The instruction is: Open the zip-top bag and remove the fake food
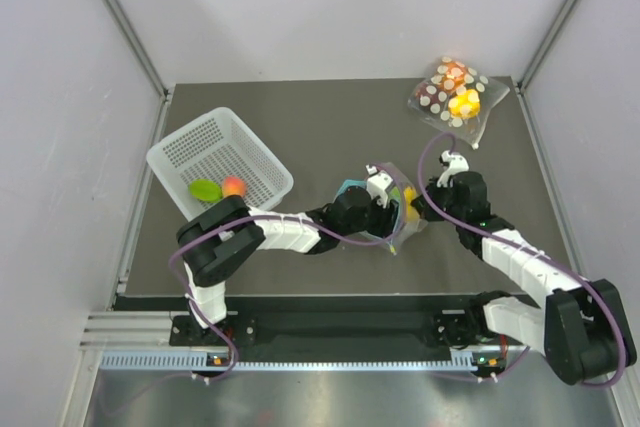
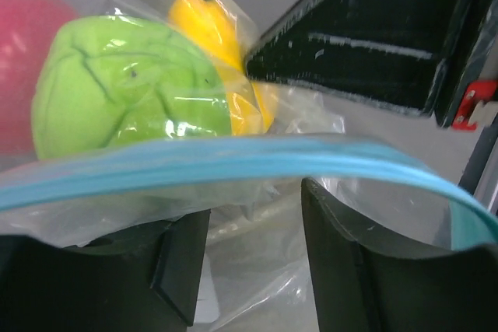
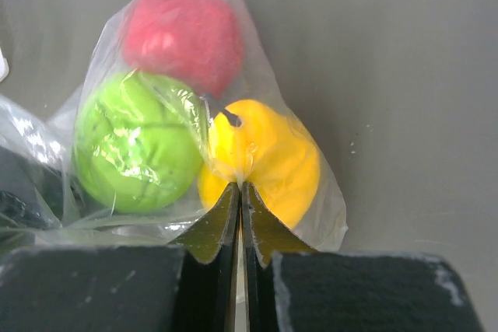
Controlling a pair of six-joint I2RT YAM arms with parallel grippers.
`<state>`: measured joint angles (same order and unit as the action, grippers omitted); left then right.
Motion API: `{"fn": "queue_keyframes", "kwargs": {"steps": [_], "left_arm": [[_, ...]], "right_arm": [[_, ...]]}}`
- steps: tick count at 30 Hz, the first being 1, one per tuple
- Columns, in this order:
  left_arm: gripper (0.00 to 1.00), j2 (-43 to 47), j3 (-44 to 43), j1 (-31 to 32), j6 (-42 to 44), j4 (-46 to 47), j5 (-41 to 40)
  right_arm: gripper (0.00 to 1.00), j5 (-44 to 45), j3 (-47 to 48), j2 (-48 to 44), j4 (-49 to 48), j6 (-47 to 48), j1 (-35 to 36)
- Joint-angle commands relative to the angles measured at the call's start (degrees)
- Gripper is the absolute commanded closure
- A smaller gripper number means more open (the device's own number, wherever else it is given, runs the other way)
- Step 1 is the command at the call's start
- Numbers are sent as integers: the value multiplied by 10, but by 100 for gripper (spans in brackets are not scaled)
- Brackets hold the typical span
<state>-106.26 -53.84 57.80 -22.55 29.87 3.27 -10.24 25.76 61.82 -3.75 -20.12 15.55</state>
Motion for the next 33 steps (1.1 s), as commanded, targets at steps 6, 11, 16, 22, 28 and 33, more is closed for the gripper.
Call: {"fn": "queue_keyframes", "kwargs": {"steps": [6, 11, 16, 22, 28, 33], "left_arm": [[40, -28, -42, -12, 3, 70, -5], [39, -55, -51, -12, -4, 84, -1], [38, -69, -57, -12, 3, 97, 4], [56, -81, -60, -12, 5, 126, 31], [89, -67, -31, -16, 14, 86, 17], [71, -13, 37, -32, 11, 99, -4]], "right_arm": [[100, -48, -29, -3, 36, 6, -3], [100, -70, -36, -22, 56, 4, -3], [100, -101, -39, -21, 57, 3, -3], [100, -130, -40, -4, 42, -4, -3], [93, -122, -11, -41, 100, 7, -3], [62, -91, 32, -103, 192, 41, -3]]}}
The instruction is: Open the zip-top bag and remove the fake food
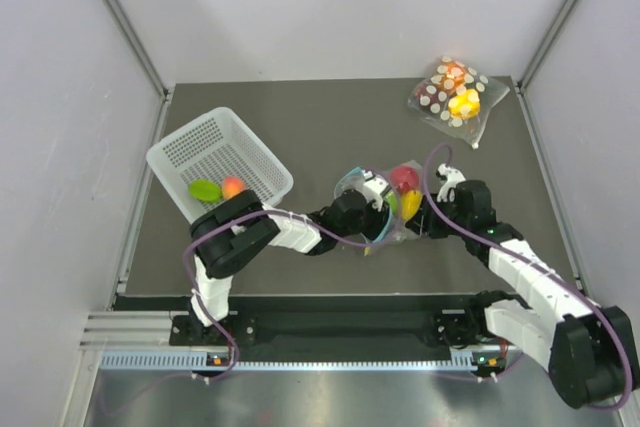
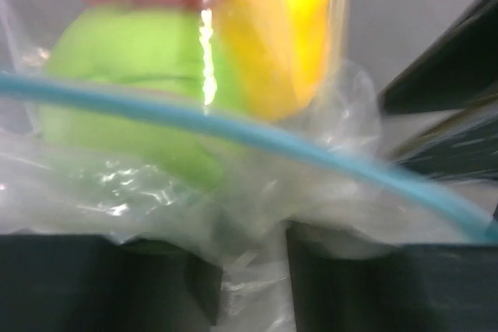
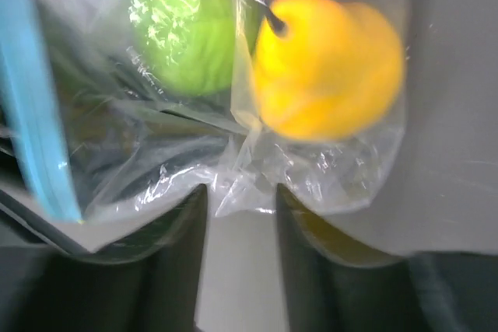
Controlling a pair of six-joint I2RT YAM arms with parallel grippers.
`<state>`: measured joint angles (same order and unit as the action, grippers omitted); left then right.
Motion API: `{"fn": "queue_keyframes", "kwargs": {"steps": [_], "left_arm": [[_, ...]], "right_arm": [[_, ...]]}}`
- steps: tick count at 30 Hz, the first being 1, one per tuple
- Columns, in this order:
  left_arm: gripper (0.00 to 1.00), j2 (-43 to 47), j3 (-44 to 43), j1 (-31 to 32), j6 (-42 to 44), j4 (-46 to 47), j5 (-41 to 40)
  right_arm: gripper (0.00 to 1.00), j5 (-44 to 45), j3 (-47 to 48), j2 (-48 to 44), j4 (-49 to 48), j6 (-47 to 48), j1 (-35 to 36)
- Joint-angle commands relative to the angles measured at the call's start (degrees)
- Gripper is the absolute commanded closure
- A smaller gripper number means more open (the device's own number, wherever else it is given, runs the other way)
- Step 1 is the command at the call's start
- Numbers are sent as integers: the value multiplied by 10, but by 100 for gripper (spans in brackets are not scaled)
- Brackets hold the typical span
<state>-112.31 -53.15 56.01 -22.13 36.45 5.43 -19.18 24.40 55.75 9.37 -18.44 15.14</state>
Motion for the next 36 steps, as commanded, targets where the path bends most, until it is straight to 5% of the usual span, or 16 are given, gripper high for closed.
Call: {"fn": "queue_keyframes", "kwargs": {"steps": [1, 5, 12, 23, 31, 36], "left_arm": [[57, 60, 44, -16, 7, 33, -27], [41, 79, 68, -20, -2, 37, -41], [31, 111, 77, -21, -9, 25, -46], [28, 140, 81, -26, 10, -9, -95], [27, 106, 74, -49, 3, 20, -82], [26, 96, 63, -53, 22, 29, -82]], "right_arm": [[57, 3, 52, -53, 70, 24, 1], [51, 31, 79, -88, 89, 17, 0], [51, 27, 115, -28, 19, 3, 1], [49, 44, 125, 124, -90, 15, 1], [95, 42, 108, 172, -115, 22, 1], [100, 36, 93, 173, -117, 24, 2]]}}
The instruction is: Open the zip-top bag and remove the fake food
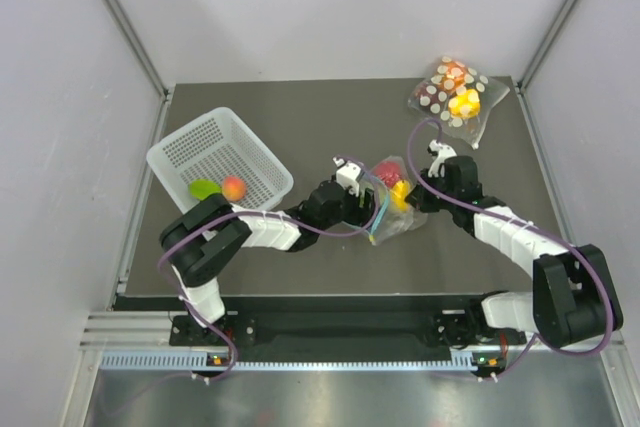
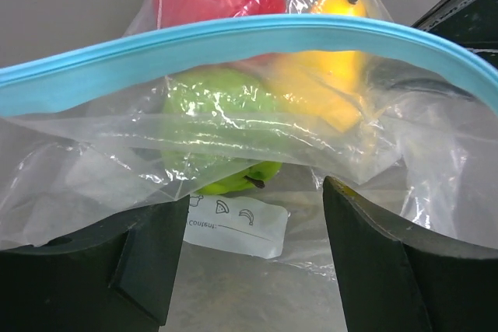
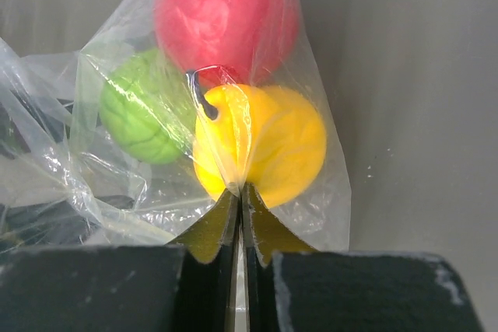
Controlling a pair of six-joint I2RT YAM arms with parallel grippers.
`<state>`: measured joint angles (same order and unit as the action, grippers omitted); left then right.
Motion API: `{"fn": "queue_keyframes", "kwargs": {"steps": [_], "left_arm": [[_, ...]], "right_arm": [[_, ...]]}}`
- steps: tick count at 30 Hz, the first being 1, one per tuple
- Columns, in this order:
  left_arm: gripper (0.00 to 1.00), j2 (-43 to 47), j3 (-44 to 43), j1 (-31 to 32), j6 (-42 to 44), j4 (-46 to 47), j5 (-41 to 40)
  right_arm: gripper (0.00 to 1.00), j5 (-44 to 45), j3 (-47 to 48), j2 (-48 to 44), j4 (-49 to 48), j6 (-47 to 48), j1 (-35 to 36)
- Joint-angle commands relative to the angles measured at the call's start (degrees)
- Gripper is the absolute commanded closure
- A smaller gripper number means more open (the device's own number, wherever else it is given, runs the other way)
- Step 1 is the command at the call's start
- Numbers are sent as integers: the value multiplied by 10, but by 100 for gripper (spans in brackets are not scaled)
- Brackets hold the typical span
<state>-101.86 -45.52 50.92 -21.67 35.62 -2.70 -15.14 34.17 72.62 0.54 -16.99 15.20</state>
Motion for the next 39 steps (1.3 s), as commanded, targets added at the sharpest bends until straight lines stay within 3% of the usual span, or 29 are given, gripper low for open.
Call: {"fn": "queue_keyframes", "kwargs": {"steps": [1, 9, 11, 26, 28, 31, 34, 37, 39], "left_arm": [[26, -16, -17, -3, 20, 36, 0], [23, -32, -26, -6, 33, 50, -12], [18, -24, -18, -6, 35, 60, -25], [19, -83, -78, -20, 66, 74, -6], [31, -90, -85, -20, 69, 70, 2], [60, -90, -87, -22, 70, 67, 9], [81, -76, -67, -22, 69, 67, 16], [90, -48, -34, -24, 66, 77, 21], [91, -21, -16, -24, 66, 70, 24]], "right_arm": [[100, -6, -6, 5, -28, 10, 1], [100, -21, -13, 2, -27, 10, 4], [100, -25, -15, 1, -26, 10, 3], [100, -48, -22, -25, -14, 10, 22], [100, -49, -23, -26, -18, 6, 25], [100, -42, -25, -26, -19, 0, 27], [100, -27, -25, -27, -17, -3, 27], [100, -7, -21, -30, -9, -7, 27], [100, 18, -13, -30, 9, -12, 26]]}}
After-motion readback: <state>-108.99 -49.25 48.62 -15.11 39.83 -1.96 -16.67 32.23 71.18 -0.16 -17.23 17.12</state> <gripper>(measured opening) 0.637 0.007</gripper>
